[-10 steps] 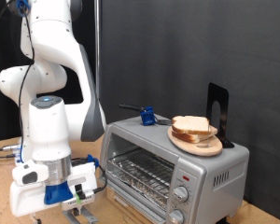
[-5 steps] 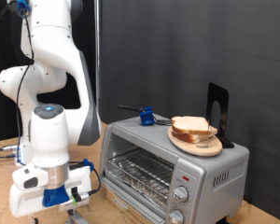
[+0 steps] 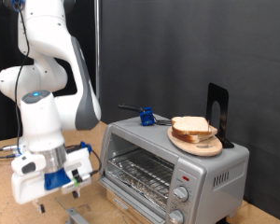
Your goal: Make a piece of toast with the oven
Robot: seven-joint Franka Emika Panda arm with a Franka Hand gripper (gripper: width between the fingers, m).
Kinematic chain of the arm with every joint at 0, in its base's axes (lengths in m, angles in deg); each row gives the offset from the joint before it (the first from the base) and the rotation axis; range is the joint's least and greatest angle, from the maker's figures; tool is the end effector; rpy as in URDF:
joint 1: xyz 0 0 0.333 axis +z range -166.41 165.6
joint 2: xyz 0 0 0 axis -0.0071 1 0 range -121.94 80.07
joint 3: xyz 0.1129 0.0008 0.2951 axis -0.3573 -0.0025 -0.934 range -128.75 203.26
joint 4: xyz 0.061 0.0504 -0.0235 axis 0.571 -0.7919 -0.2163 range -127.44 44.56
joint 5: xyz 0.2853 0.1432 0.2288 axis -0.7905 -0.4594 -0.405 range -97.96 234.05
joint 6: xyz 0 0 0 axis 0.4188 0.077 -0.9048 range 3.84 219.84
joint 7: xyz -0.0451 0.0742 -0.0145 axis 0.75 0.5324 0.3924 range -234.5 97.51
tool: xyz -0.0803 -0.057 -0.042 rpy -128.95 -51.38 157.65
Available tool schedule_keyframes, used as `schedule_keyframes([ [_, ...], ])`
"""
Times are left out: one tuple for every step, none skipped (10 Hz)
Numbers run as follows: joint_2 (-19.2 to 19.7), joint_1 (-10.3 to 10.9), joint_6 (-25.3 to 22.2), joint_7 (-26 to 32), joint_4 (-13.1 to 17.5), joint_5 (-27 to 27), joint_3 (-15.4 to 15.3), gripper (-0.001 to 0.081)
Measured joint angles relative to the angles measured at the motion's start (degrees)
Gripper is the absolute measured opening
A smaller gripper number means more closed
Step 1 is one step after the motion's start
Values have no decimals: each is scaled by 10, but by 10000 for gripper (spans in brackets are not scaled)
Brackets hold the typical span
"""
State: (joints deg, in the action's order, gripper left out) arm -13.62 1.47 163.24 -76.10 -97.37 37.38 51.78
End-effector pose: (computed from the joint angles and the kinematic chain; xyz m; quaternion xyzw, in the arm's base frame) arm 0.4447 -0.1244 0.2313 -0.9081 0.4052 -0.0532 0.0913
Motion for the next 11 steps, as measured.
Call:
schedule_keyframes([
  [-34,-2,-25,4,-13,-5,0,808],
  [-29,-2,-19,0,-13,3,0,808],
  [-27,-2,-36,45,-9,-44,-4,808],
  [-37,-3,-89,123,3,-110,-5,808],
  [-58,-7,-157,188,15,-155,0,808],
  [-84,-13,-216,235,21,-184,7,808],
  [-110,-15,-257,257,22,-198,15,808],
  [-137,-17,-280,260,21,-203,20,808],
  [-163,-17,-280,252,19,-205,21,808],
  [-189,-19,-280,227,15,-198,20,808],
  [-214,-26,-314,177,15,-165,21,808],
])
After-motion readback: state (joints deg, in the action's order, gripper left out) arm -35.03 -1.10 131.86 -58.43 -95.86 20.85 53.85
